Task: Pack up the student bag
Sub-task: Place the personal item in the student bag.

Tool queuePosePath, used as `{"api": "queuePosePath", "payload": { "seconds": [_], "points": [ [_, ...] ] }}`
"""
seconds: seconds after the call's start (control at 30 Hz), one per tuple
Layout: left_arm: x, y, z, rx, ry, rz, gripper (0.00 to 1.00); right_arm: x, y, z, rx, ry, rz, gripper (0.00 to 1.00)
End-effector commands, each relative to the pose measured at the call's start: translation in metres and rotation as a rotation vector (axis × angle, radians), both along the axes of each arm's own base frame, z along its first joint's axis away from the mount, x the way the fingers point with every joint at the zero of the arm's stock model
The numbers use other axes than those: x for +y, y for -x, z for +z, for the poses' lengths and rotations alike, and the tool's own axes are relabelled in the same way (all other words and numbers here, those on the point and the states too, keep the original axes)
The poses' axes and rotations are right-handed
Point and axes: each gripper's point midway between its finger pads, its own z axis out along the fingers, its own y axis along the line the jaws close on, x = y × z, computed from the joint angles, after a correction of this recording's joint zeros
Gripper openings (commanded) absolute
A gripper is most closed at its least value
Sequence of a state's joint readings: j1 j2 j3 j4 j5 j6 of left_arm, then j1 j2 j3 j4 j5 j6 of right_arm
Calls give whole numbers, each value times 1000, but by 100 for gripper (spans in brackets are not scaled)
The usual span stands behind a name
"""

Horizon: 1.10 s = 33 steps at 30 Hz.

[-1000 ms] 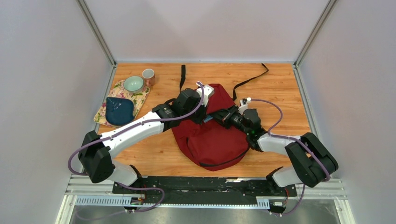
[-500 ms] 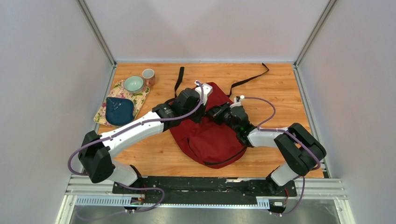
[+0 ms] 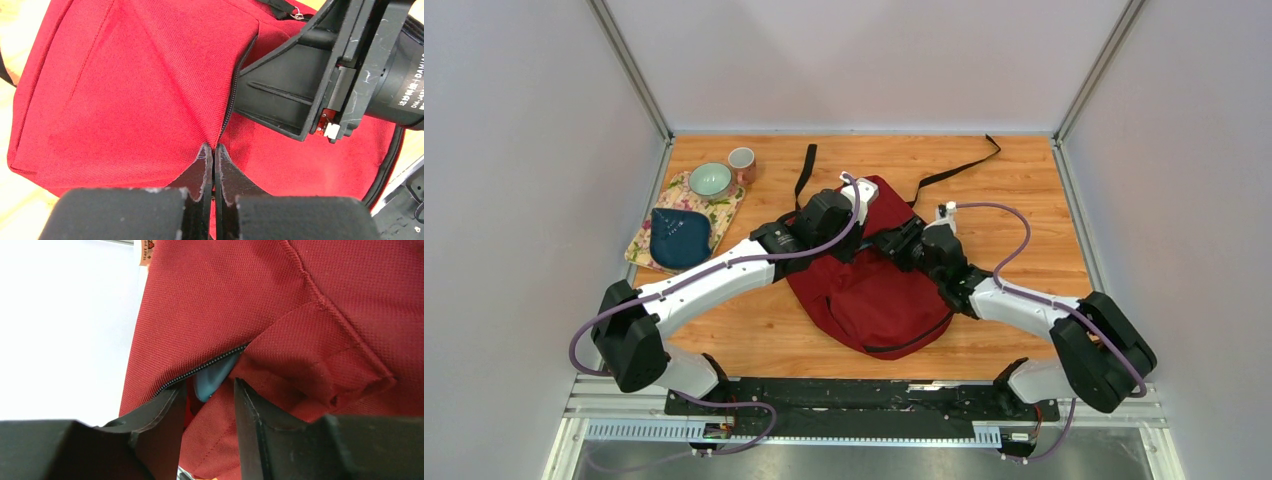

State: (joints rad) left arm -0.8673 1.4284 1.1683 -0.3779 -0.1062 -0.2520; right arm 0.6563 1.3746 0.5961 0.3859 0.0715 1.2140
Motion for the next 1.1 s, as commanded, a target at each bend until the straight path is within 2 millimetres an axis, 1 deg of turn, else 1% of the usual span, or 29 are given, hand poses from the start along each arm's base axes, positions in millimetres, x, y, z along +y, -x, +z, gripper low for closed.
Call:
{"api": "queuePosePath", "payload": {
  "seconds": [0.0,0.03,0.07,0.1,0.17,0.23,0.37,0.47,0.5,0.53,0.57,0.6,0.63,0.67,0.77,0.83,0.87,0.93,0.97,1.03,1.07],
  "points": [
    [0,2,25,-37,64,12,0,-10,1,-1,-18,52,-10,41],
    [0,2,25,-35,63,10,0,-9,1,-3,-9,56,-3,39],
    [0,2,26,-37,66,9,0,-5,0,0,-9,50,5,33],
    [0,3,27,-36,69,11,0,-2,0,0,-6,46,18,30],
    [0,4,27,-36,73,10,0,1,-3,-4,0,47,26,25],
    [1,5,27,-38,77,6,0,5,-7,-1,-11,28,29,22],
    [2,7,22,-26,70,4,0,14,-16,13,-59,-2,39,9],
    [0,8,19,-16,68,-1,0,23,-25,21,-73,-12,48,6],
    [0,8,19,-13,71,-4,0,25,-28,18,-70,-10,53,5],
    [0,8,17,-11,66,-3,0,30,-31,24,-82,-22,58,5],
    [0,8,17,-10,67,-2,0,31,-34,25,-88,-28,56,4],
    [0,8,16,-8,66,-1,0,33,-37,21,-78,-26,55,4],
    [-1,7,16,-8,67,-1,0,35,-40,23,-84,-31,55,4],
    [-1,7,16,-9,66,0,0,41,-36,22,-74,-40,86,4],
    [0,7,15,-9,62,2,0,38,-36,26,-89,-42,76,4],
    [-1,7,14,-8,60,4,0,35,-34,25,-98,-13,81,4],
    [-1,6,14,-8,60,5,0,27,-34,27,-99,11,52,4],
    [-1,6,14,-8,58,6,0,18,-29,24,-103,56,37,4],
    [-1,6,13,-7,56,8,0,9,-25,21,-97,83,14,3],
    [0,5,13,-10,57,12,0,-1,-21,15,-82,127,-6,1],
    [0,4,13,-9,57,14,0,-9,-18,8,-53,167,-23,0]
  ]
}}
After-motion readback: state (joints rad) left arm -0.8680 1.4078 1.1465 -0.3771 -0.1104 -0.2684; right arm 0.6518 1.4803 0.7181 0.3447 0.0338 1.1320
